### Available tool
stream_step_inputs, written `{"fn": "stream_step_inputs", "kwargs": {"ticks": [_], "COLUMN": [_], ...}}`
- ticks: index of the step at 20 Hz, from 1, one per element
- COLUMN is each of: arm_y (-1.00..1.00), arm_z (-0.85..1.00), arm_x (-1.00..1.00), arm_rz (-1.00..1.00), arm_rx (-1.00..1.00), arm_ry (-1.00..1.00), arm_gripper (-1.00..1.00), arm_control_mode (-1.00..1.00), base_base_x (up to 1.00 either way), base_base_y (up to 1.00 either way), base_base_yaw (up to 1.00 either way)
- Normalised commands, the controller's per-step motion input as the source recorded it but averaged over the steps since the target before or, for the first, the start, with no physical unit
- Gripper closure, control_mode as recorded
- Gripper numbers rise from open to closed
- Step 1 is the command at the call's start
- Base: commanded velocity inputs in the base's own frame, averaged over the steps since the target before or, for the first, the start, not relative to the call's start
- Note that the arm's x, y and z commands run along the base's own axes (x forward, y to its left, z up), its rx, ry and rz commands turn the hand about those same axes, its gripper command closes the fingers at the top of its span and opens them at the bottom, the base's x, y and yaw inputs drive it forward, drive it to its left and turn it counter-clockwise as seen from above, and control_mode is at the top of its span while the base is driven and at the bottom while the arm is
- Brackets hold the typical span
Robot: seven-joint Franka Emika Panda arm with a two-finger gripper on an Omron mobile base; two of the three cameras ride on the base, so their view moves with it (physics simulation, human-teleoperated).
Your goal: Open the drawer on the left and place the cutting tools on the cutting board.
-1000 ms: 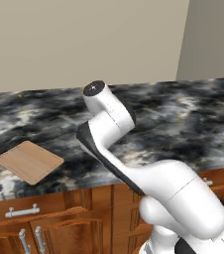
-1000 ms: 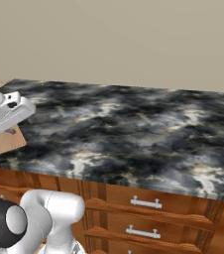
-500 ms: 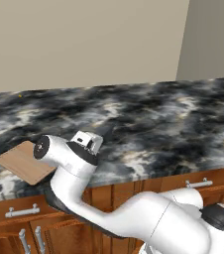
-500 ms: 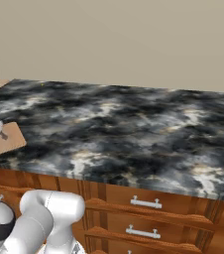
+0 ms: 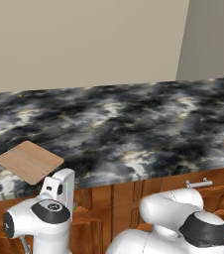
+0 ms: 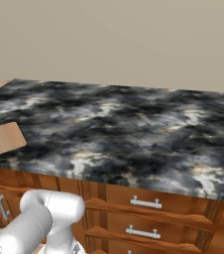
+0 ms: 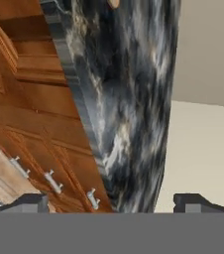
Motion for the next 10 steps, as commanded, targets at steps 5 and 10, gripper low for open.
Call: {"fn": "stream_step_inputs", "kwargs": {"ticks": [5, 10], "arm_y": [0.51, 0.44], "arm_z": [-0.56, -0.53], "arm_x": [-0.17, 0.00], "arm_rz": [0.08, 0.04], "arm_rx": [-0.28, -0.18], "arm_ry": [-0.07, -0.08], "arm_gripper": [-1.00, -1.00], "arm_control_mode": [-1.00, -1.00], "base_base_x": [0.00, 0.00], "base_base_y": [0.00, 0.00], "base_base_yaw": [0.00, 0.00]}}
